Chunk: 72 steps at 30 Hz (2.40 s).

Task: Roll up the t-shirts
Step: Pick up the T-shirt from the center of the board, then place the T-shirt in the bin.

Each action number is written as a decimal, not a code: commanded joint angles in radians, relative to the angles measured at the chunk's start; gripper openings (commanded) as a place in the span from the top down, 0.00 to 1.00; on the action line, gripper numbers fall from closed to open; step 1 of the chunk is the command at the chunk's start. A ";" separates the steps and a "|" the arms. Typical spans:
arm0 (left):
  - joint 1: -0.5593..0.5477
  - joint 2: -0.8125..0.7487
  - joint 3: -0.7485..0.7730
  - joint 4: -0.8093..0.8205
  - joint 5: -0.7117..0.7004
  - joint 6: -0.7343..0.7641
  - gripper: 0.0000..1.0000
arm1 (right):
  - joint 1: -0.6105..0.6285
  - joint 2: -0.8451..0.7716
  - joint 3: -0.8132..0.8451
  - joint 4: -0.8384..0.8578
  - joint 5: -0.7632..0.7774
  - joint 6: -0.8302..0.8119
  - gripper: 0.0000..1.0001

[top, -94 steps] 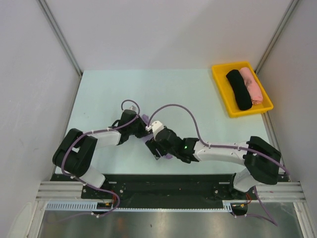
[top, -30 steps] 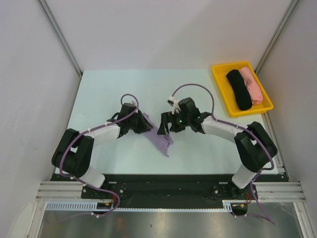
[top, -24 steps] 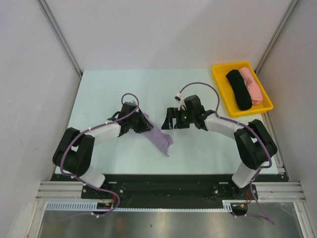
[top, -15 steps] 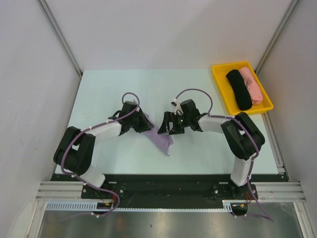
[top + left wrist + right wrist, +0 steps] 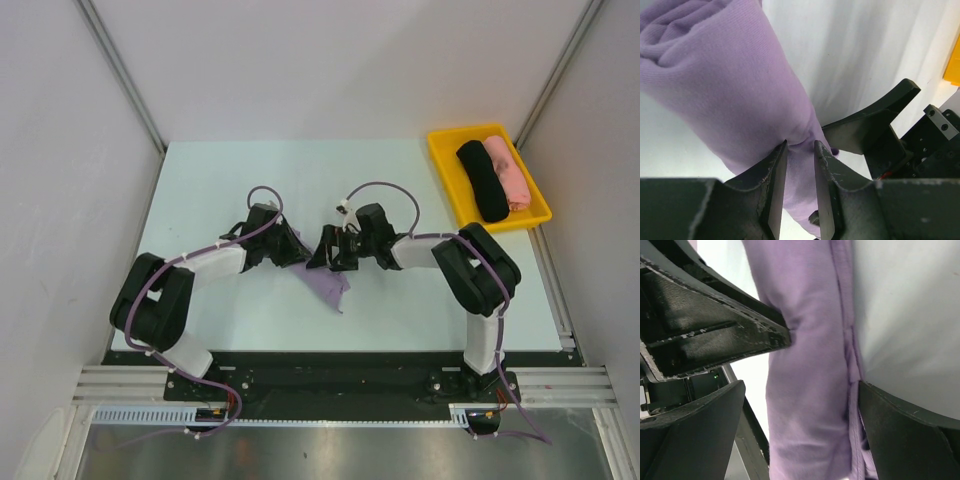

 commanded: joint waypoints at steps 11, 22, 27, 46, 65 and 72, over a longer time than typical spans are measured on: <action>-0.004 0.010 0.006 0.029 -0.031 -0.019 0.66 | 0.100 0.101 -0.002 -0.045 0.210 0.050 0.18; -0.003 -0.033 0.001 0.026 -0.037 -0.025 0.65 | 0.118 0.087 -0.002 -0.133 0.337 0.033 1.00; 0.000 -0.075 0.058 -0.030 -0.051 0.016 0.60 | 0.125 0.050 -0.002 -0.161 0.379 0.007 1.00; 0.009 -0.490 0.012 -0.213 -0.048 0.128 0.48 | 0.080 -0.171 -0.002 -0.239 0.512 -0.222 1.00; 0.009 -0.661 -0.129 -0.290 0.062 0.288 0.48 | -0.122 -0.387 0.101 -0.401 0.567 -0.579 1.00; 0.009 -0.697 -0.127 -0.316 0.084 0.352 0.48 | -0.392 -0.393 0.260 -0.418 0.529 -0.714 1.00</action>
